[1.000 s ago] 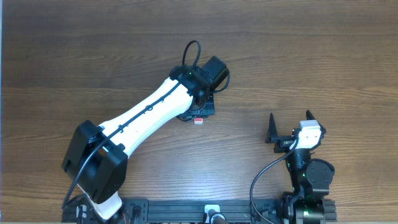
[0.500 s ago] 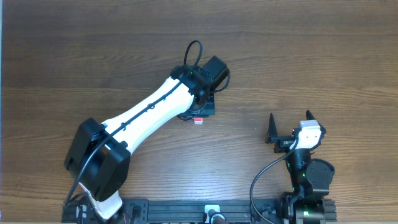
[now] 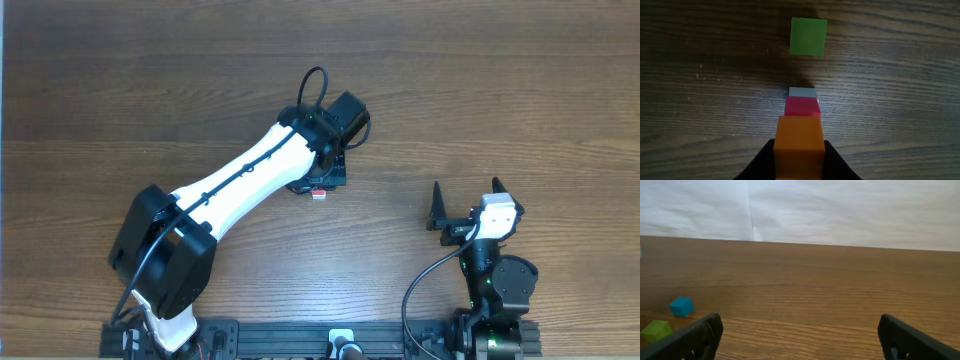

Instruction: Stack Cubes

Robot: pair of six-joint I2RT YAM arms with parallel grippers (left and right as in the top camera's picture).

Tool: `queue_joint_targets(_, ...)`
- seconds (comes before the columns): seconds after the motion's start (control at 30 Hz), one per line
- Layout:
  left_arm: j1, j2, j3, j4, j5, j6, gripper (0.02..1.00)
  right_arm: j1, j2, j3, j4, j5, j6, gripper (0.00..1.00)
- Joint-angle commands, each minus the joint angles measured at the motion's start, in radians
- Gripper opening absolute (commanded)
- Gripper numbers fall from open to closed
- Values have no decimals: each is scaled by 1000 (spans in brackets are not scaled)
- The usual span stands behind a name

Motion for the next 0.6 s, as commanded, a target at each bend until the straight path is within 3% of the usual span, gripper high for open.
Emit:
queue_joint_targets(0.03, -3, 21, 19, -2, 13, 14, 38, -5, -8, -5, -3, -15, 3, 991)
queue_joint_targets(0.43, -3, 50, 19, -1, 13, 14, 53, -5, -8, -5, -3, -15, 3, 991)
queue_joint_targets(0.6, -3, 50, 19, -1, 13, 15, 266, -5, -8, -5, -3, -15, 3, 993)
